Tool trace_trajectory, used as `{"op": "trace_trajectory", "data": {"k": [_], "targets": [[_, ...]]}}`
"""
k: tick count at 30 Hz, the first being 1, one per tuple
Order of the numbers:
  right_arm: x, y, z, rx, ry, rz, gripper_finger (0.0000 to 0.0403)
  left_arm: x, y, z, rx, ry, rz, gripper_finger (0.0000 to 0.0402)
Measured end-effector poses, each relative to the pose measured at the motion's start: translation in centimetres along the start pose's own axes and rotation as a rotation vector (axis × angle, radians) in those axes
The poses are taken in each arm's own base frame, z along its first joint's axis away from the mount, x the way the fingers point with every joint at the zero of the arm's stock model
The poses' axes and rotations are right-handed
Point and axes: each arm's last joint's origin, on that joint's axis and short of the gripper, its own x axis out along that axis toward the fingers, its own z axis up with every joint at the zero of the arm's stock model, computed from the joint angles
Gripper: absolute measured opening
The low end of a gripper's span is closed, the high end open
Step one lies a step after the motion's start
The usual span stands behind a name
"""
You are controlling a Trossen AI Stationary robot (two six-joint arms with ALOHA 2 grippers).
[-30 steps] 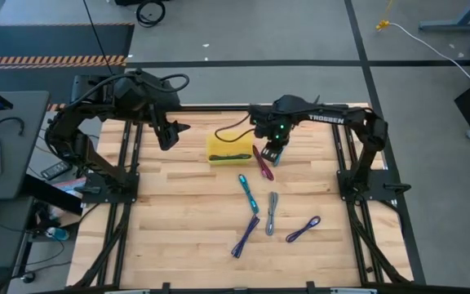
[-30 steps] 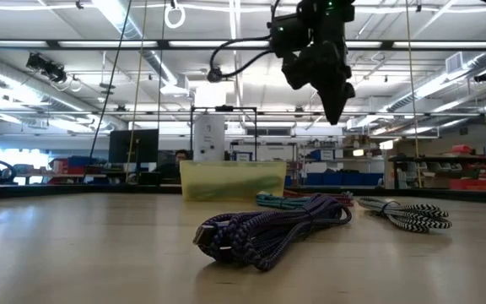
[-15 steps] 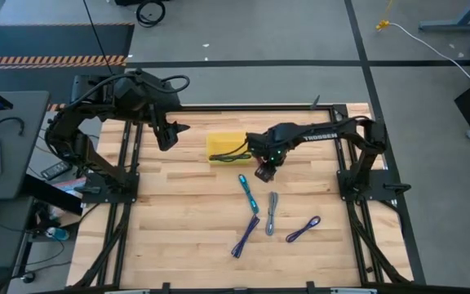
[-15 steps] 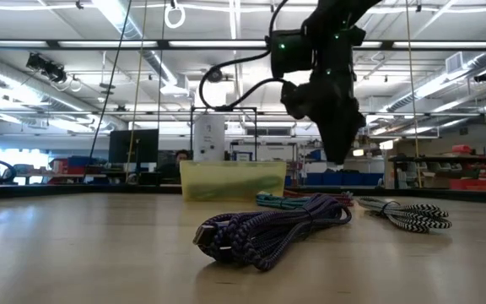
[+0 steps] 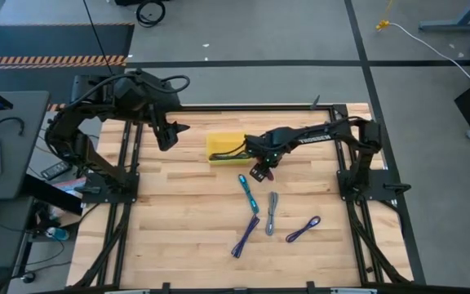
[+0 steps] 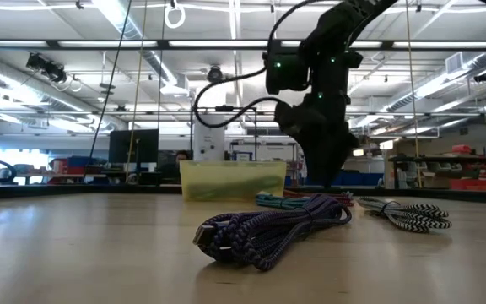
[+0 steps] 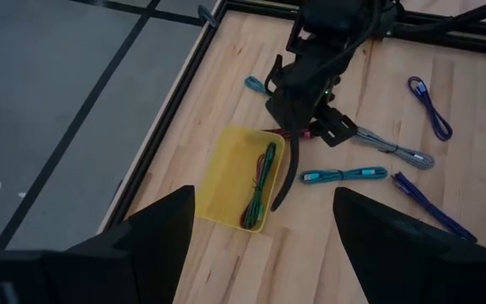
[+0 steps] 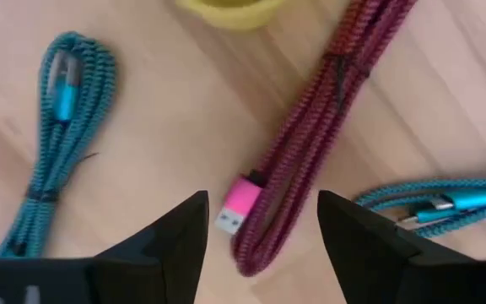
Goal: Pick and place USB-C Cables
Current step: Put the pink charger cable into the bin
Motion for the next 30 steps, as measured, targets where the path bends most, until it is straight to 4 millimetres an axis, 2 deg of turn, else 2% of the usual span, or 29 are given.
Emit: {"op": "trace_trajectory", "data": {"k": [8, 12, 14, 16, 20, 21, 23, 26, 30], "targets": [[2.9, -0.3, 0.4, 0.003, 0.073, -0.021, 0.0227, 0.0, 0.0, 0.0, -0.025, 0.000, 0.000, 0.0288], [3.5, -0.2, 0.3, -0.013, 0.100, -0.028, 0.0222, 0.0, 0.0, 0.0, -0.025, 0.000, -0.001, 0.0288], [3.5, -0.2, 0.2, -0.020, 0.103, -0.035, 0.0205, 0.0, 0.0, 0.0, -0.025, 0.000, 0.000, 0.0288], [3.2, -0.2, 0.1, -0.020, 0.105, -0.034, 0.0172, 0.0, 0.0, 0.0, -0.025, 0.000, -0.001, 0.0288], [2.5, -0.3, -0.2, -0.016, 0.123, -0.014, 0.0064, 0.0, 0.0, 0.0, -0.025, 0.000, 0.000, 0.0288], [2.3, -0.3, -0.5, -0.015, 0.153, 0.010, 0.0048, 0.0, 0.0, 0.0, -0.025, 0.000, 0.000, 0.0288], [1.7, -0.1, -0.8, -0.016, 0.175, 0.050, 0.0029, 0.0, 0.0, 0.0, -0.025, 0.000, 0.000, 0.0288], [0.4, 0.2, -1.3, -0.020, 0.199, 0.106, 0.0028, 0.0, 0.0, 0.0, -0.024, 0.000, -0.001, 0.0288], [-1.6, 1.4, -3.0, -0.061, 0.253, 0.168, 0.0028, 0.0, 0.0, 0.0, -0.024, 0.000, 0.000, 0.0288]]}}
